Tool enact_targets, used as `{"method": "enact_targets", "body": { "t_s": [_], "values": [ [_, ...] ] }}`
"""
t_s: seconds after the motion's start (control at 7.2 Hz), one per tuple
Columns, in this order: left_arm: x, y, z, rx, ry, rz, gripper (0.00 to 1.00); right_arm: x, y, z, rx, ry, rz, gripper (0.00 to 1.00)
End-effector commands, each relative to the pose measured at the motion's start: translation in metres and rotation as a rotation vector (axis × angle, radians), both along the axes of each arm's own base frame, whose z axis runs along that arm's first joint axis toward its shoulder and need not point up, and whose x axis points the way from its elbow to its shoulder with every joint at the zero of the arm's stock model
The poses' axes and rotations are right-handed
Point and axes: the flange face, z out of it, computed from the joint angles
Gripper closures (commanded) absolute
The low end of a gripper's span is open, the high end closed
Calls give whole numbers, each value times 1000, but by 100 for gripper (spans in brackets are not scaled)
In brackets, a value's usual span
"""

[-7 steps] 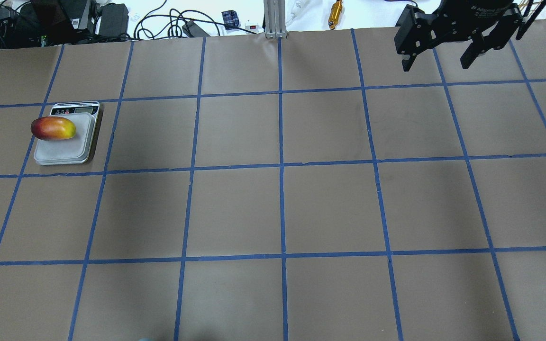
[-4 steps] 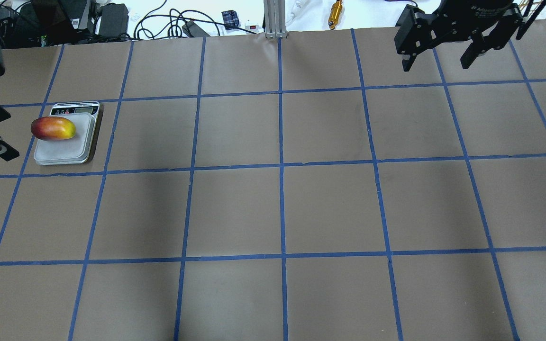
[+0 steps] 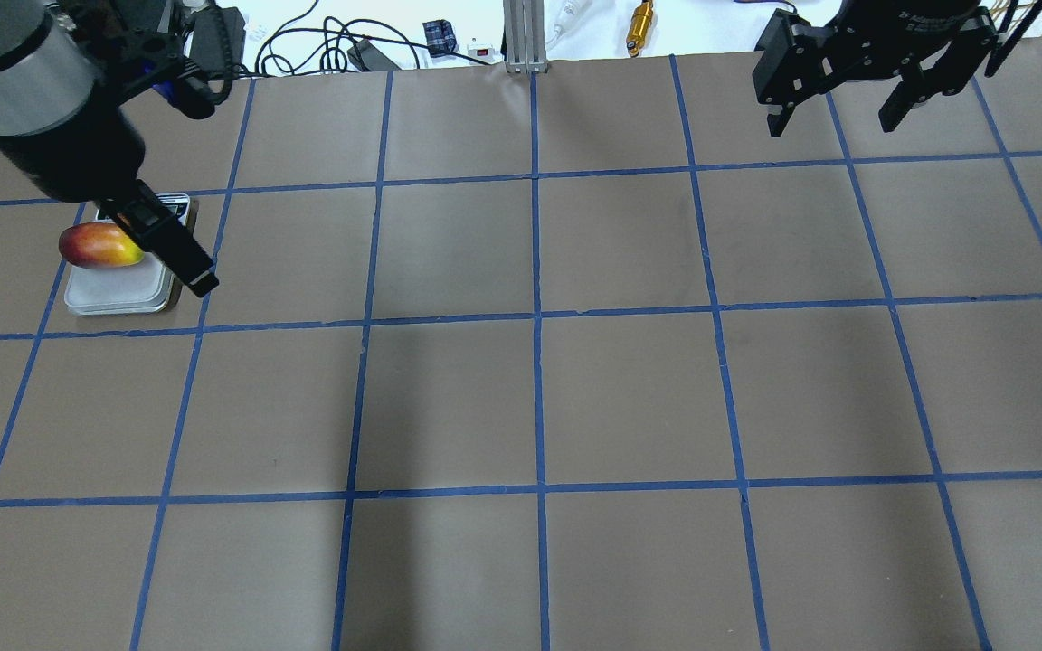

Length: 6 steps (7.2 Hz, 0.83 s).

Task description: Weigh mango

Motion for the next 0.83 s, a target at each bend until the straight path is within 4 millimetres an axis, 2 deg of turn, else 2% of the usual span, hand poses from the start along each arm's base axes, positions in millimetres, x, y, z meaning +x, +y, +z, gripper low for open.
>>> {"method": "enact_targets", "body": {
  "t_s": [0.0, 0.14, 0.28, 0.56, 0.69],
  "values": [
    [-44, 7, -5, -7, -24, 250, 0, 0, 0, -1, 1, 0, 1, 0],
    [-48, 8, -3, -22, -37, 337, 0, 0, 0, 0, 0, 0, 1, 0],
    [-49, -1, 3, -98, -27, 483, 0, 0, 0, 0, 0, 1, 0, 0],
    [-47, -11, 14, -199, 9, 592, 0, 0, 0, -1, 1, 0, 1, 0],
    [-44, -9, 17, -207, 12, 638, 0, 0, 0, -1, 1, 0, 1, 0]
  ]
}}
